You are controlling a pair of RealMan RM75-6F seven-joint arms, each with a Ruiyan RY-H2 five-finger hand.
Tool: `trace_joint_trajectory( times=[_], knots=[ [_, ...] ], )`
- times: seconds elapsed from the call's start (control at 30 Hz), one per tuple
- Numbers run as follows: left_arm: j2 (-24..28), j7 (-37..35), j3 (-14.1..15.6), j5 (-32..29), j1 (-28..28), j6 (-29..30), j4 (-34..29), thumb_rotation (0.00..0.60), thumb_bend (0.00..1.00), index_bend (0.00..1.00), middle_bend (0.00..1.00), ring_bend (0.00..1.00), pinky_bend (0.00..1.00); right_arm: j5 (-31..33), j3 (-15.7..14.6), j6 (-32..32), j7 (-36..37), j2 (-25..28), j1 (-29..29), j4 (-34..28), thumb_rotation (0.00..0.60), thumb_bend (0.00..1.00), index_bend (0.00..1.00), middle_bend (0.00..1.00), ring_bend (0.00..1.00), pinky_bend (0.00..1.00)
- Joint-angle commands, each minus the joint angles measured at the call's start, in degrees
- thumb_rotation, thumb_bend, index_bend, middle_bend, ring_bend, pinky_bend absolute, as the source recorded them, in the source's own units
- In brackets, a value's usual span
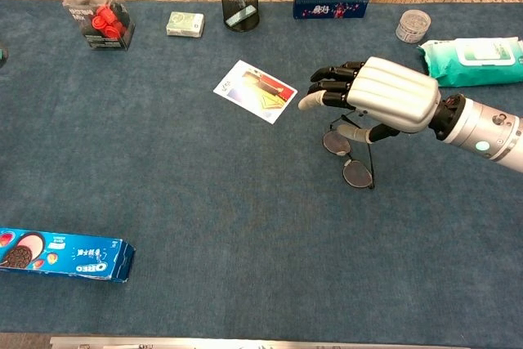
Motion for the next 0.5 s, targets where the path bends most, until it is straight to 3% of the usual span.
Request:
trace_joint_trajectory(
  times=[0.03,0.5],
  knots=[
    [0.0,0.0,0.0,0.0,0.0,0.0,0.0,0.600,0.59,0.49,0.39,0.36,0.45,-0.7,-0.3,0.5,-1.5,1.2,0.5,-2.5,0.600,0.36,0.27,0.30,0.17,0.35],
    [-0.1,0.4,0.1,0.1,0.0,0.0,-0.1,0.600,0.59,0.49,0.39,0.36,0.45,-1.7,-0.8,-0.8,-6.7,5.9,1.2,-10.0,0.600,0.36,0.27,0.30,0.17,0.35]
  ],
)
